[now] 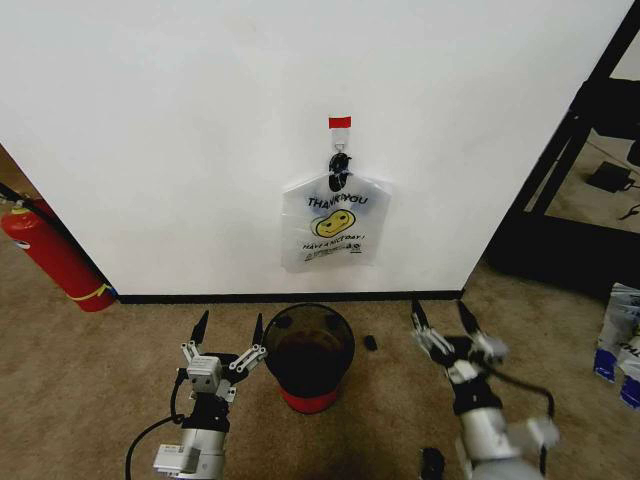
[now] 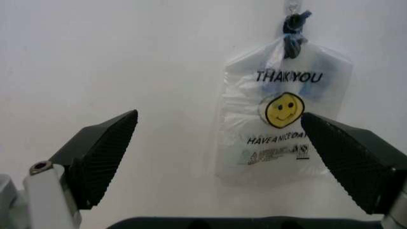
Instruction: Pick up the garbage bag from the wall and place it over the trash bin.
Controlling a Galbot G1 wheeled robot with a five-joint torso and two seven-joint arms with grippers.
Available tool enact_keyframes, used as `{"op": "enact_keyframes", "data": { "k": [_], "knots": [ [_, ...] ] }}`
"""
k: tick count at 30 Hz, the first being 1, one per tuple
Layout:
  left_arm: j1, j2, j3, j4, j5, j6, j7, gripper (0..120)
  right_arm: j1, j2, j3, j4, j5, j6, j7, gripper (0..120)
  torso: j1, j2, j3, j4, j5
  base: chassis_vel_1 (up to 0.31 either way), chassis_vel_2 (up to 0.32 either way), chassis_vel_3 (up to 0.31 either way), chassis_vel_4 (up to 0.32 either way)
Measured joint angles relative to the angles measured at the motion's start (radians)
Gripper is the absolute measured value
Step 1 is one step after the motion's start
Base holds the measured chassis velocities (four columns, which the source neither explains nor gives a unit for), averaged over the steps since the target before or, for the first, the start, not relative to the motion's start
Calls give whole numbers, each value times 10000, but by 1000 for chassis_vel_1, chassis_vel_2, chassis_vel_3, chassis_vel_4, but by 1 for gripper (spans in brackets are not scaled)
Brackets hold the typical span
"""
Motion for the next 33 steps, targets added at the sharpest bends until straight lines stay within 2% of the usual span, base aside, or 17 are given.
{"op": "enact_keyframes", "data": {
  "k": [3, 7, 8, 14, 23, 32, 33],
  "knots": [
    [52, 44, -26, 47, 151, -8, 22, 100, 999, -467, -138, -556, 1145, -376, -301, 100, 0, 0, 1, 2, 1, 0, 0, 0, 0],
    [99, 105, -228, 141, 278, -1, 48, 100, 4062, -965, -778, -2590, 3109, -965, -380, 100, 1, 0, 1, 4, 1, 0, 0, 0, 0],
    [99, 105, -228, 141, 278, -1, 48, 100, 4062, -965, -778, -2590, 3109, -965, -380, 100, 1, 0, 1, 4, 1, 0, 0, 0, 0],
    [178, -48, -416, 267, 340, 16, 77, 100, 6525, -920, -1960, -4865, 4011, -1742, -762, 100, 1, -3, 1, -2, -4, 0, 0, 0, 0],
    [279, -153, -701, 220, 340, 26, 85, 100, 8620, -246, -3178, -6774, 3863, -1861, -1053, 100, 1, -3, 1, 0, -5, 0, 0, 0, 0],
    [375, -255, -833, 118, 348, 26, 78, 100, 9431, 76, -3443, -7798, 3836, -1870, -1170, 99, 1, -3, 0, 0, -4, 0, 0, 0, 0],
    [377, -256, -842, 117, 348, 23, 72, 100, 9490, 98, -3487, -7885, 3839, -1862, -1181, 96, 1, -2, 0, 0, -4, 0, 0, 0, 0]
  ]
}}
